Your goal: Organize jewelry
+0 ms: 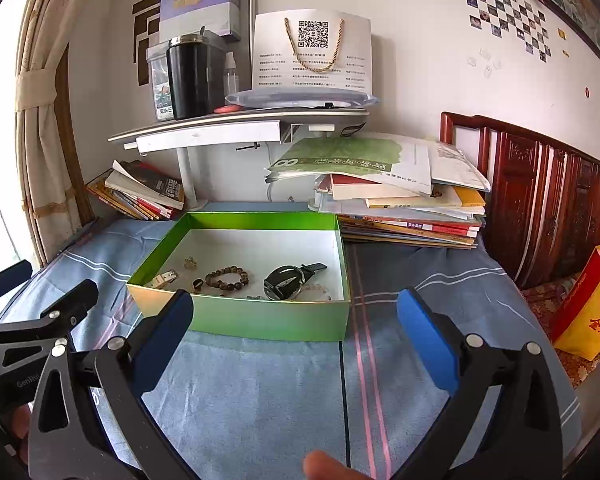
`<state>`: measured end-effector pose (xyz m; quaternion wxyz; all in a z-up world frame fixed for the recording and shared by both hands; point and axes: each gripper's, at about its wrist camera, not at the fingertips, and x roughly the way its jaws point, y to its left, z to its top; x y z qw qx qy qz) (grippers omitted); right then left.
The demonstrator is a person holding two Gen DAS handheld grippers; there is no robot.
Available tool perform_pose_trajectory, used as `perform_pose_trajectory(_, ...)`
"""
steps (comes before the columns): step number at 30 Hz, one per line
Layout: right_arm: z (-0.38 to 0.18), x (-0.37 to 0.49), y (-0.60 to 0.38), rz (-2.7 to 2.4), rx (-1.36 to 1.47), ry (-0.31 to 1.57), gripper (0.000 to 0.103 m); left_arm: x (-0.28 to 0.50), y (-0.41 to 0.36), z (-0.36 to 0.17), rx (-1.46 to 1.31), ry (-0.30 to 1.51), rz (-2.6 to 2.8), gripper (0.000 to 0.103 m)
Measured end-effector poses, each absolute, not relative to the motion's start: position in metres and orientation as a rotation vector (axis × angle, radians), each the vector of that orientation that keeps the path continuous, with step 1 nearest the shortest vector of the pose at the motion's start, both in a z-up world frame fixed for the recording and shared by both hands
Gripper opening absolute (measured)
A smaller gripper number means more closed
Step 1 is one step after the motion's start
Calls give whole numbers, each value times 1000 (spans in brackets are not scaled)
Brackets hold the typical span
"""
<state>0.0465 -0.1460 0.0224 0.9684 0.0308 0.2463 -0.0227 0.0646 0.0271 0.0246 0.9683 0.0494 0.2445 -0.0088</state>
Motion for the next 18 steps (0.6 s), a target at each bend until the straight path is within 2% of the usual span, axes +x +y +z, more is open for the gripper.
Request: perform_pose_trajectory(18, 22, 44, -147, -49, 59, 498, 100, 62, 26, 28, 109, 487, -23, 99)
